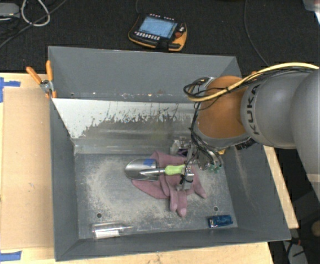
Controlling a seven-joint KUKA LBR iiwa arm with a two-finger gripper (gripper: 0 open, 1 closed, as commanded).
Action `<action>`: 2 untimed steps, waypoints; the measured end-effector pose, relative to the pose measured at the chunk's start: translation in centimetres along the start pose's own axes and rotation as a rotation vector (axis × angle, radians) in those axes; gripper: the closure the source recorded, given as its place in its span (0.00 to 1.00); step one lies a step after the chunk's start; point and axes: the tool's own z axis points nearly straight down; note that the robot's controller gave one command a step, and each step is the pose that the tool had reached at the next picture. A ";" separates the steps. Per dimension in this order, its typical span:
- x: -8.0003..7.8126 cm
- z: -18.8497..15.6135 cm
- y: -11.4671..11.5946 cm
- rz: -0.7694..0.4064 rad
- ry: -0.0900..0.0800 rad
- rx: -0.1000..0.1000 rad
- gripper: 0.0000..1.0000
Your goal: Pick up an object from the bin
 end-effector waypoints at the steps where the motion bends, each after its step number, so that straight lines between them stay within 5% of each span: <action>1: -0.1 0.0 0.7 0.040 -0.003 0.001 0.00; 2: -0.1 -0.1 0.2 0.005 0.000 -0.001 1.00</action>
Offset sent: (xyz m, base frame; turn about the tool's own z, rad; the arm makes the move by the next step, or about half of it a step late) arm 0.0002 0.0007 0.0000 0.0039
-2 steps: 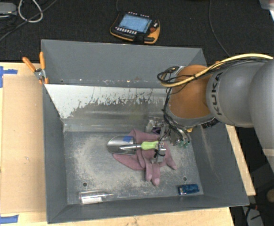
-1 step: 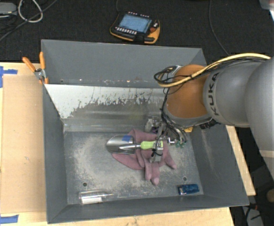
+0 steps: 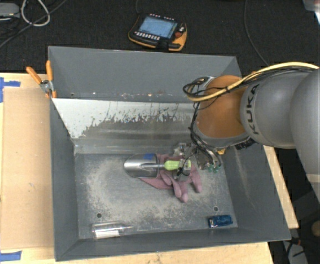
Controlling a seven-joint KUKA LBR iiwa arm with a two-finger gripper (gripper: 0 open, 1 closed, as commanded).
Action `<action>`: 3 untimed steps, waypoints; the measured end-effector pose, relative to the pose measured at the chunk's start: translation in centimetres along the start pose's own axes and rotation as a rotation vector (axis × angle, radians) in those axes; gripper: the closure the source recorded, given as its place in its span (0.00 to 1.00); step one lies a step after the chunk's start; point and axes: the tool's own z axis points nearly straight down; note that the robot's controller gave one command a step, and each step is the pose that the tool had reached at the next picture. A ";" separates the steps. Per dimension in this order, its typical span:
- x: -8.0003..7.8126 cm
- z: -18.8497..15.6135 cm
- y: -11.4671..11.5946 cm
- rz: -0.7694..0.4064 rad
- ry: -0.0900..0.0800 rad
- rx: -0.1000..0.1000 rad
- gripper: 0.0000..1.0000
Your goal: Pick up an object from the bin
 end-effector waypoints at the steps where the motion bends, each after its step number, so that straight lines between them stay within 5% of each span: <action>1: 0.0 0.0 0.0 0.000 0.000 0.000 1.00; 2: 0.3 -2.4 0.0 0.000 0.009 0.000 1.00; 3: 0.0 -5.9 0.0 0.000 -0.001 0.000 1.00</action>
Offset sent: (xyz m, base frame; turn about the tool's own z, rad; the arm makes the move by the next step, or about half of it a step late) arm -0.0001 0.0000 0.0670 0.0000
